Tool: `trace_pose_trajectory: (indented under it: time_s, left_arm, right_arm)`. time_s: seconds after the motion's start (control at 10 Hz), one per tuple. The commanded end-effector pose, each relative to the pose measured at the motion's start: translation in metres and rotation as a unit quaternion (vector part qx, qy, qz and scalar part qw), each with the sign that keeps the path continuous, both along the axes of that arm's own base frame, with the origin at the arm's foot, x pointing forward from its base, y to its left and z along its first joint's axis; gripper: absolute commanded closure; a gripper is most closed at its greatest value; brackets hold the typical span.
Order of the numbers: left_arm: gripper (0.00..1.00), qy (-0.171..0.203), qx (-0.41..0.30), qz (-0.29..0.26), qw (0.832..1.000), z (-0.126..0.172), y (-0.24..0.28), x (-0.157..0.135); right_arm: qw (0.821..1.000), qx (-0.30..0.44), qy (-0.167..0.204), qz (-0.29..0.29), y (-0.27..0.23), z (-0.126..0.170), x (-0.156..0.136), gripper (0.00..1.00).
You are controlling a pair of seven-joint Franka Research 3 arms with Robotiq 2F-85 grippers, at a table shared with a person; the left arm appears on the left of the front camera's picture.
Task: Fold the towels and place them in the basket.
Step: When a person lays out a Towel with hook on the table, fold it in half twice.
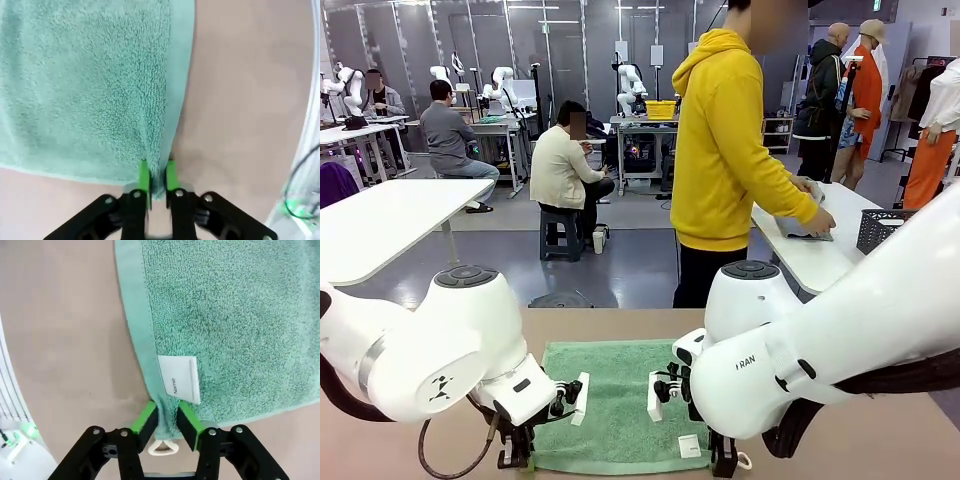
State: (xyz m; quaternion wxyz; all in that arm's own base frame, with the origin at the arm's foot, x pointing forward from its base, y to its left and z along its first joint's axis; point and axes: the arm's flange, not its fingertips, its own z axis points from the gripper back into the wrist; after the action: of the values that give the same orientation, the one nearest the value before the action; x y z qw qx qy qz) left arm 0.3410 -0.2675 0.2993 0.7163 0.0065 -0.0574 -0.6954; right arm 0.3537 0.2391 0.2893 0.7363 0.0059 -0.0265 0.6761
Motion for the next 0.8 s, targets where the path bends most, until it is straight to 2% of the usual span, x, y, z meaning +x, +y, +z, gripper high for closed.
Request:
trace_pose_trajectory:
  time_s: [0.0,0.3,0.4,0.7]
  left_arm:
    - [1.00,0.003,0.007,-0.011,1.000,-0.011,0.008,-0.008]
    - [1.00,0.003,0.002,-0.016,1.000,0.003,0.008,-0.010]
    - [1.00,-0.001,-0.006,-0.016,1.000,0.014,0.008,-0.010]
    - [1.00,0.003,-0.024,-0.023,0.999,0.056,0.008,-0.006]
  right_arm:
    - [1.000,-0.009,-0.008,-0.009,-0.028,-0.017,-0.046,1.00]
    - [1.000,0.001,-0.002,-0.015,-0.028,0.001,-0.046,1.00]
    - [1.000,0.003,-0.007,-0.018,-0.029,0.013,-0.045,1.00]
    - [1.000,-0.017,0.014,-0.003,-0.029,0.051,-0.043,1.00]
